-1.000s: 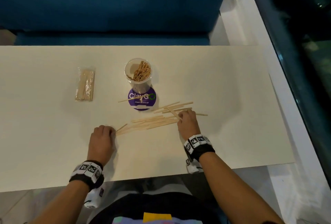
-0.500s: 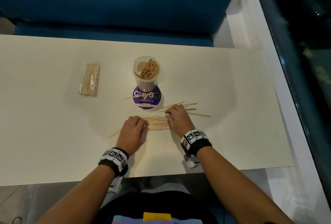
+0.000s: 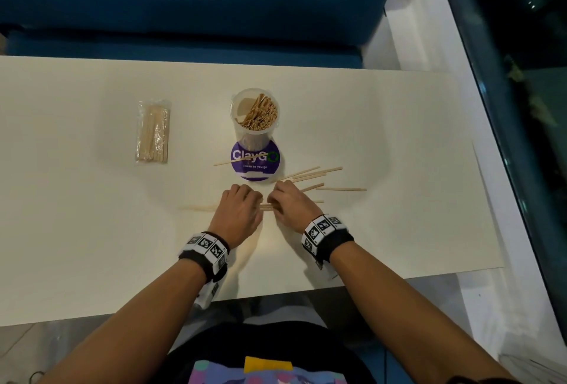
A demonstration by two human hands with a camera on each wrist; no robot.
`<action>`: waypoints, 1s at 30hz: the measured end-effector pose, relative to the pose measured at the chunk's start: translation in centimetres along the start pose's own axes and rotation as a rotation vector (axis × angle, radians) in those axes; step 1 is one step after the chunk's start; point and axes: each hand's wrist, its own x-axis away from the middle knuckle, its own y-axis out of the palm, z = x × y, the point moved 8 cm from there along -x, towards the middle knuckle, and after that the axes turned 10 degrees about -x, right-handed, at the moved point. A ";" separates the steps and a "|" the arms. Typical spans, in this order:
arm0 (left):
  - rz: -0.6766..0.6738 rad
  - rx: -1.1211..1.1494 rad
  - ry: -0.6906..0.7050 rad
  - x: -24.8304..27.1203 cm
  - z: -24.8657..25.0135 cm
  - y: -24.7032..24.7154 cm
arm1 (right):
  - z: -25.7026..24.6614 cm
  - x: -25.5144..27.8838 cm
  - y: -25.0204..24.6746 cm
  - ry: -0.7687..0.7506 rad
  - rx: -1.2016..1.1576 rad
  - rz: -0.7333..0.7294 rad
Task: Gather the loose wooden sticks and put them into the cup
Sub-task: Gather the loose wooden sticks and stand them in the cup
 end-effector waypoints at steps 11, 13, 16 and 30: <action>-0.089 0.027 0.033 -0.9 0.7 1.5 | -0.4 -0.6 0.4 -0.012 0.053 0.011; -0.111 0.049 0.025 -0.8 0.9 1.6 | -0.1 -0.5 0.4 0.004 0.028 0.005; -0.130 0.068 0.000 -1.0 1.0 1.4 | 0.2 -0.5 -0.1 0.018 -0.020 0.015; -0.255 0.295 -0.046 -1.1 0.9 -1.4 | 0.5 -1.0 -8.1 0.077 0.068 0.150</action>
